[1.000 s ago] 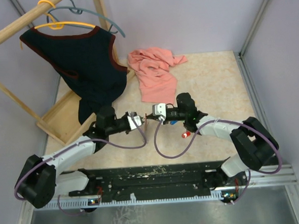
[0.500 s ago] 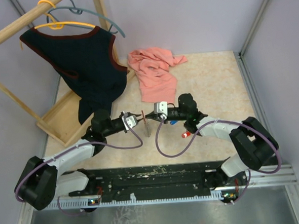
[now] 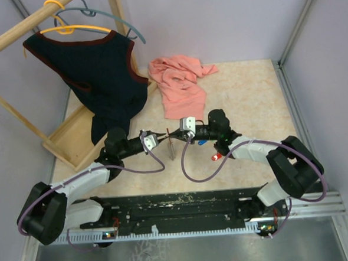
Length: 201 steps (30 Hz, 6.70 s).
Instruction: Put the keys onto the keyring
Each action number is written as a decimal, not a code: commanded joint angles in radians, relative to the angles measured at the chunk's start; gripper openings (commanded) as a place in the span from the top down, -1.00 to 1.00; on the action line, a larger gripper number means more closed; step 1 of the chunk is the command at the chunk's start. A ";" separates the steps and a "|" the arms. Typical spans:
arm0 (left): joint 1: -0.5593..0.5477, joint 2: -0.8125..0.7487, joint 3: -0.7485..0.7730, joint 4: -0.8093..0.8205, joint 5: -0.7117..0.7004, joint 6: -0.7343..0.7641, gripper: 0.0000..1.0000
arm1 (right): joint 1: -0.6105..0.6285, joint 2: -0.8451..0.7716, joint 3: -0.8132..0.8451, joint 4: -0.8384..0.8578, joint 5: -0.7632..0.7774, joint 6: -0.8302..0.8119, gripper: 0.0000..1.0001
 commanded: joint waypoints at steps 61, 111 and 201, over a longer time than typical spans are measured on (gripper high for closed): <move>0.052 0.008 0.002 0.044 0.158 -0.054 1.00 | 0.000 -0.019 -0.036 0.048 -0.038 0.017 0.87; 0.052 -0.015 0.035 -0.061 0.022 -0.123 1.00 | -0.040 0.104 0.137 -0.655 1.201 1.029 0.43; 0.052 -0.024 0.024 -0.054 0.052 -0.111 1.00 | -0.079 0.172 0.251 -0.888 0.906 0.497 0.63</move>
